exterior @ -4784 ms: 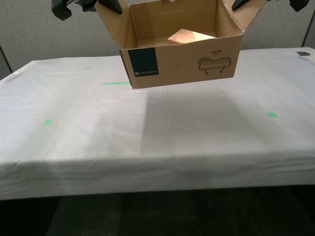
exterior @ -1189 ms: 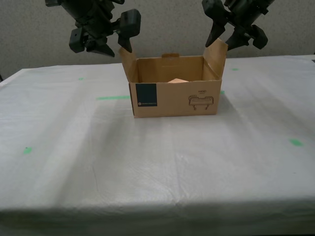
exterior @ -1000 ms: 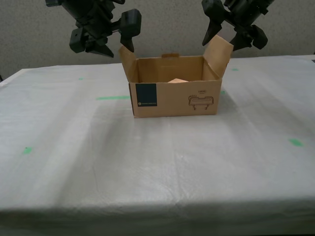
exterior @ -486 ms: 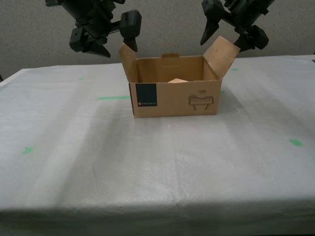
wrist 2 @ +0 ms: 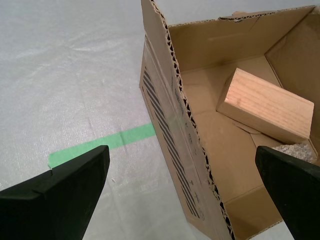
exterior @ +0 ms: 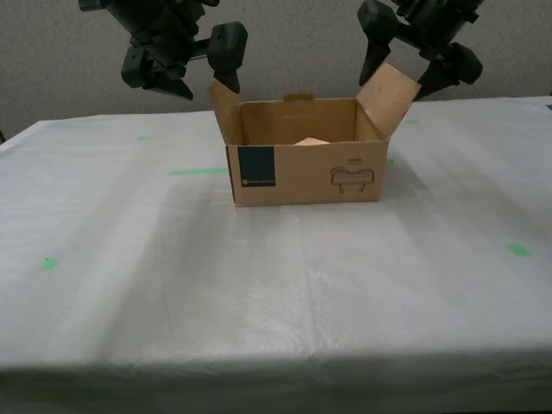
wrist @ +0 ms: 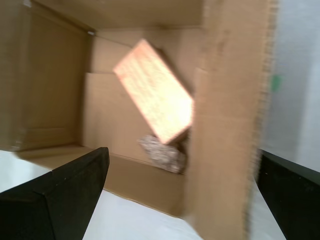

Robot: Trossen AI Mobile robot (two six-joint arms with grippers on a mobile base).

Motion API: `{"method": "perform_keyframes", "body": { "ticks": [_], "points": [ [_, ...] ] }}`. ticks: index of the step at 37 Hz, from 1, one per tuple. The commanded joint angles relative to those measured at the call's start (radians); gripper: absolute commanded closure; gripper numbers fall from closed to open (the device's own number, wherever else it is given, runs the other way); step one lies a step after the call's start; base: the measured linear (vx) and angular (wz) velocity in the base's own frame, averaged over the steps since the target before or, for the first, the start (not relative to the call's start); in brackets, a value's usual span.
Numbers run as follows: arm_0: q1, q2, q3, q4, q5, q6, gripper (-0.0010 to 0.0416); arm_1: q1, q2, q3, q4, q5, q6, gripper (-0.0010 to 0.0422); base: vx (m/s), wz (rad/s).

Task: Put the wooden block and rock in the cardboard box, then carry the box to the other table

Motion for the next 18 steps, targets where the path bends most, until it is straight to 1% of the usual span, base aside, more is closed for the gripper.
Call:
{"method": "perform_keyframes", "body": {
  "ticks": [1, 4, 6, 12, 18],
  "points": [
    [0.000, -0.011, 0.012, -0.047, 0.037, -0.031, 0.0012, -0.001, -0.001, 0.024, -0.052, 0.005, 0.007, 0.0012, 0.000, 0.000],
    [0.000, -0.028, 0.018, -0.069, 0.037, -0.037, 0.0012, 0.000, -0.001, 0.055, -0.096, 0.004, 0.014, 0.0012, 0.000, 0.000],
    [0.000, -0.047, 0.017, -0.077, 0.037, -0.043, 0.0012, -0.001, -0.001, 0.079, -0.123, 0.005, 0.031, 0.0012, 0.000, 0.000],
    [0.000, -0.115, 0.016, -0.112, 0.037, -0.047, 0.0012, -0.010, -0.001, 0.166, -0.250, 0.005, 0.129, 0.0012, 0.000, 0.000],
    [0.000, -0.195, 0.010, -0.137, 0.037, -0.054, 0.0012, -0.025, -0.003, 0.230, -0.336, 0.006, 0.128, 0.0012, 0.000, 0.000]
  ]
}}
